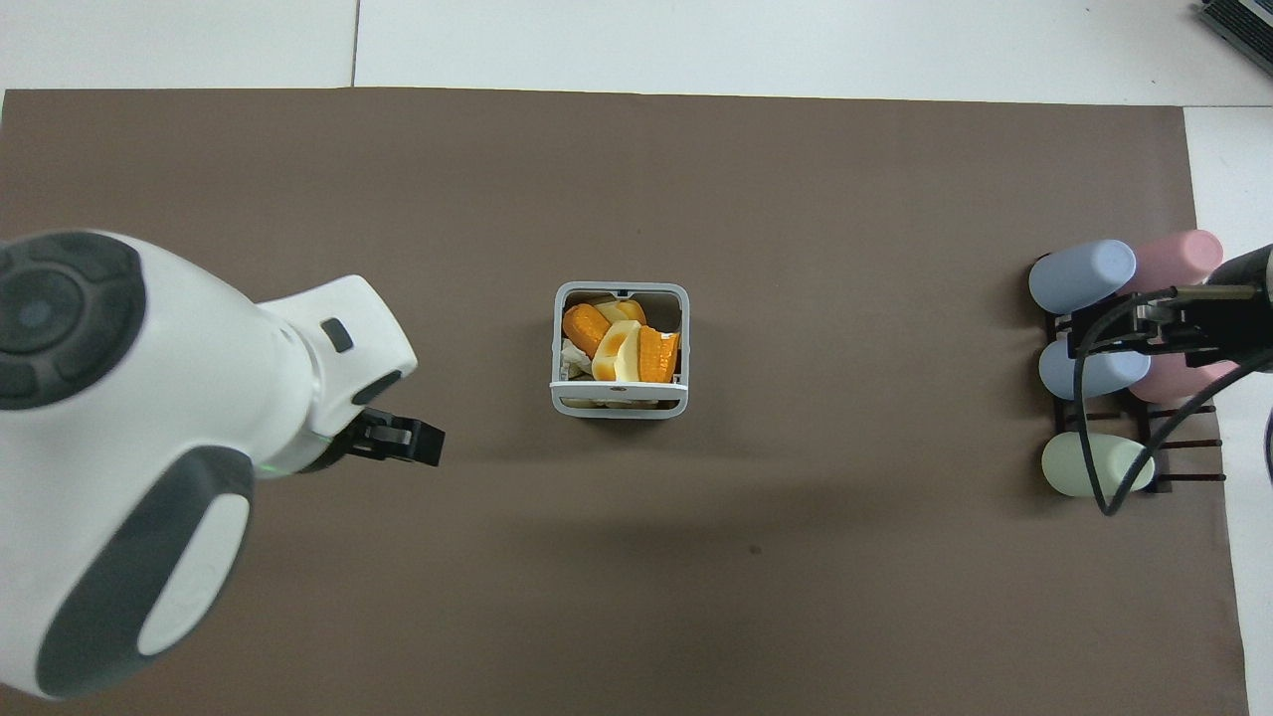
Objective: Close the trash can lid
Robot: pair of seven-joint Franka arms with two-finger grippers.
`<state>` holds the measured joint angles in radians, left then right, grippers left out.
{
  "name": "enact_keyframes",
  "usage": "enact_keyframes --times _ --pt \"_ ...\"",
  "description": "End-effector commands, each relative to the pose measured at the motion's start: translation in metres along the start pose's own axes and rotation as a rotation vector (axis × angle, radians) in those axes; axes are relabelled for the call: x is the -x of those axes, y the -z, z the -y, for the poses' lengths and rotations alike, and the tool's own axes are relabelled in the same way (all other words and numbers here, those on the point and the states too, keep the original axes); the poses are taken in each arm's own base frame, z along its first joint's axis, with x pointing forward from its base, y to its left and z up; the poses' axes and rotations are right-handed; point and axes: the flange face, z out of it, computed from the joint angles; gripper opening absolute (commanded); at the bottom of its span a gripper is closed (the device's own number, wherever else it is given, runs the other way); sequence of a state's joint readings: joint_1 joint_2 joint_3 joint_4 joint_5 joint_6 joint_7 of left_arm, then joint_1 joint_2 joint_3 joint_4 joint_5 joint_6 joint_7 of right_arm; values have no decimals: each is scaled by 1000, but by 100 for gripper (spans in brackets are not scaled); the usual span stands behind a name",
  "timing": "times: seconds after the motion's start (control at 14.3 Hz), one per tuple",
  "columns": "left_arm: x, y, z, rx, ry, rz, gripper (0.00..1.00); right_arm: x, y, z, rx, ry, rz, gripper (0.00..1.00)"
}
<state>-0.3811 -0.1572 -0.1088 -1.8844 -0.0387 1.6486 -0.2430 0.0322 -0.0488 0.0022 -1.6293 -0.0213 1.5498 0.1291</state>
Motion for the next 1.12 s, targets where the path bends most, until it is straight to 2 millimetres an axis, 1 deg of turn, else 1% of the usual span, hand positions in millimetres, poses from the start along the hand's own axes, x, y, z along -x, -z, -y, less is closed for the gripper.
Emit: enact_keyframes --times 0.0,0.14,0.28,0.42,0.49,0.56,0.7,0.77,0.91,0.98,1.05 --pt "35 -10 -37 62 63 -22 78 7 0 -5 2 13 -2 100" --pt "45 -17 -66 93 83 -65 68 7 0 -5 2 13 -2 100" --pt "50 -30 -92 121 109 -116 62 7 1 -4 0 12 -4 100" --pt "47 -47 -112 152 128 -163 59 7 1 -4 0 13 -3 100" --pt "41 -60 -120 168 140 -184 56 7 1 -5 1 12 -5 100" --pt "35 -68 -129 184 145 -204 52 7 1 -5 2 13 -3 100" --pt "17 -97 -151 217 177 -231 42 7 1 -5 1 13 -5 100" --pt "7 -104 -155 250 203 -271 40 7 0 -5 2 13 -2 100" --pt "-13 -108 -158 306 228 -345 35 7 1 -5 2 12 -3 100" --pt "-24 -107 -158 332 241 -378 34 7 1 -5 2 13 -3 100" --pt "-36 -105 -155 358 262 -403 30 7 1 -5 2 13 -3 100"
